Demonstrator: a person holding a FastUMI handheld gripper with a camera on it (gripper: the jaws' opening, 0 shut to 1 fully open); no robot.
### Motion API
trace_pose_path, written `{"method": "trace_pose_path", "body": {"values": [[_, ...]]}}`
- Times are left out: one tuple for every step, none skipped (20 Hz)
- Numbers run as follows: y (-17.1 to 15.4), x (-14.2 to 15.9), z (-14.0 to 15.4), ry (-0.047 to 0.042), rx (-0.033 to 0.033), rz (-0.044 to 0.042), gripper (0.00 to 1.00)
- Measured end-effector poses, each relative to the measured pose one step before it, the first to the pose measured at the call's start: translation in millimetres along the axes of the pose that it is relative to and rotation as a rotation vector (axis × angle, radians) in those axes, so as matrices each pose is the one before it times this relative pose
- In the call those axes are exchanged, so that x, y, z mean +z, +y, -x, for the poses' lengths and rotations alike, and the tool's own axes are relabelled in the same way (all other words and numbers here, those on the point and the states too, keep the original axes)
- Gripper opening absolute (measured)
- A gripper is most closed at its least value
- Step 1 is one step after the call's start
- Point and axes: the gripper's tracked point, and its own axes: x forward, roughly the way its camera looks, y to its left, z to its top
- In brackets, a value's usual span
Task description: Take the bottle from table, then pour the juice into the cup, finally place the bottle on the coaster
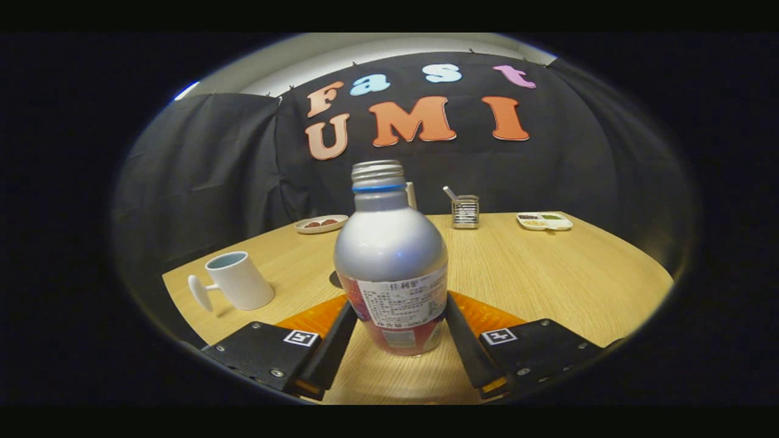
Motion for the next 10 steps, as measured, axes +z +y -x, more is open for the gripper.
{"method": "trace_pose_path", "body": {"values": [[0.68,-0.16,-0.20,0.00856,-0.00278,0.01917,0.80],[1.59,1.54,-1.54,0.00311,0.00017,0.01456,0.80],[3.07,2.75,-0.92,-0.00094,0.00231,0.02270,0.79],[0.67,7.28,-0.80,-0.01010,-0.00806,0.02489,0.79],[-1.90,7.16,-0.76,-0.01654,-0.01322,0.02747,0.79],[-1.44,7.15,-0.23,-0.01249,-0.01043,0.03112,0.79],[-1.20,6.53,-2.16,-0.01074,-0.01379,0.03041,0.79],[-1.57,7.37,-1.79,-0.00998,-0.01097,0.03153,0.79],[-0.67,6.14,-0.39,-0.00916,-0.01090,0.03371,0.79],[0.03,6.99,-1.07,-0.00746,-0.00752,0.03558,0.78]]}}
